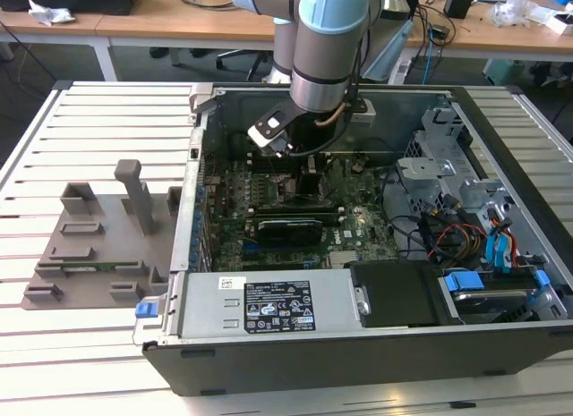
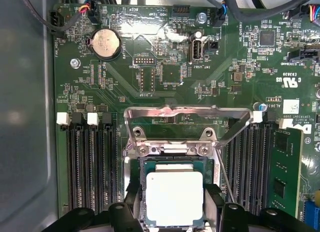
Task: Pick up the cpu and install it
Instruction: 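Place the cpu into insertion slot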
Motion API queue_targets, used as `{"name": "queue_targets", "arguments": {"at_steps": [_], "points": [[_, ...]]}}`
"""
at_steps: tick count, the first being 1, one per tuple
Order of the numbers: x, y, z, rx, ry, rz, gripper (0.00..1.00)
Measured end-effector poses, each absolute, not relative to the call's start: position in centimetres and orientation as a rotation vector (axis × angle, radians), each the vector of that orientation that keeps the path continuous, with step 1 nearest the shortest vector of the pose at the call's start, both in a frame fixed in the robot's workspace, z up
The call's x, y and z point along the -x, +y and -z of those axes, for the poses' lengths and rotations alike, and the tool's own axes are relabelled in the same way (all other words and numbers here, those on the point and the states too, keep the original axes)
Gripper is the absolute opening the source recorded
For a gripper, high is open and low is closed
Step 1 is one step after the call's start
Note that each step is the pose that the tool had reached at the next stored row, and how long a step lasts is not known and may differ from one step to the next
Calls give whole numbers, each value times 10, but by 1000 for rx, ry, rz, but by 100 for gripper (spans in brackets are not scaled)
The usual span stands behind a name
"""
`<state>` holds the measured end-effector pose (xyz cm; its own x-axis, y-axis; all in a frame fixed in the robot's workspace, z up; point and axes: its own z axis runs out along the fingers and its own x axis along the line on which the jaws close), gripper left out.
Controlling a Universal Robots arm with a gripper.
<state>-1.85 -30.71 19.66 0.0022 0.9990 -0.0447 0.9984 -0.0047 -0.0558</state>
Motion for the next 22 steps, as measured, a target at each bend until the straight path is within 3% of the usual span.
{"name": "queue_targets", "arguments": {"at_steps": [11, 13, 15, 16, 18, 22], "points": [[18, -307, -211, 2218, -2211, -111, 60], [18, -307, -214, 2218, -2211, -111, 47], [18, -307, -215, 2218, -2211, -111, 41], [18, -307, -216, 2218, -2211, -111, 23], [18, -307, -215, 2218, -2211, -112, 11], [18, -307, -208, 2218, -2210, -112, 11]]}}
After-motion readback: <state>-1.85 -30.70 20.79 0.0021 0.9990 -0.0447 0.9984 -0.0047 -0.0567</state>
